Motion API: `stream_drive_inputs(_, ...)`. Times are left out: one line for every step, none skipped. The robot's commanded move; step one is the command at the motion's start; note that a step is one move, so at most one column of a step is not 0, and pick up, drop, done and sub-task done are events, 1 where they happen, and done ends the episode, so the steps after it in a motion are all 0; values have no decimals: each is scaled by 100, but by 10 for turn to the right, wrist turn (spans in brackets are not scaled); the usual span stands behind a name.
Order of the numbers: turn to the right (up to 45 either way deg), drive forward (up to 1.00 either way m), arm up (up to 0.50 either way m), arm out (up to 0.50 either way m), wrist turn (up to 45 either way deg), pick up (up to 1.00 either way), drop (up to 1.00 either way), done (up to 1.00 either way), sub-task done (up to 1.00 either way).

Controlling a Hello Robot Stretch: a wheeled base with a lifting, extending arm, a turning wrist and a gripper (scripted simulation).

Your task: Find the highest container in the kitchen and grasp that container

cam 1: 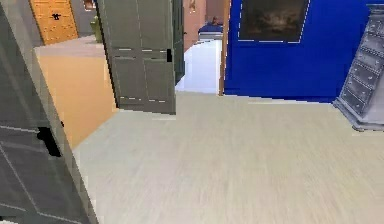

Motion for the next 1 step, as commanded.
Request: stream_drive_inputs(0, 95, 0, 0, 0, 0, 0, 0, 0)
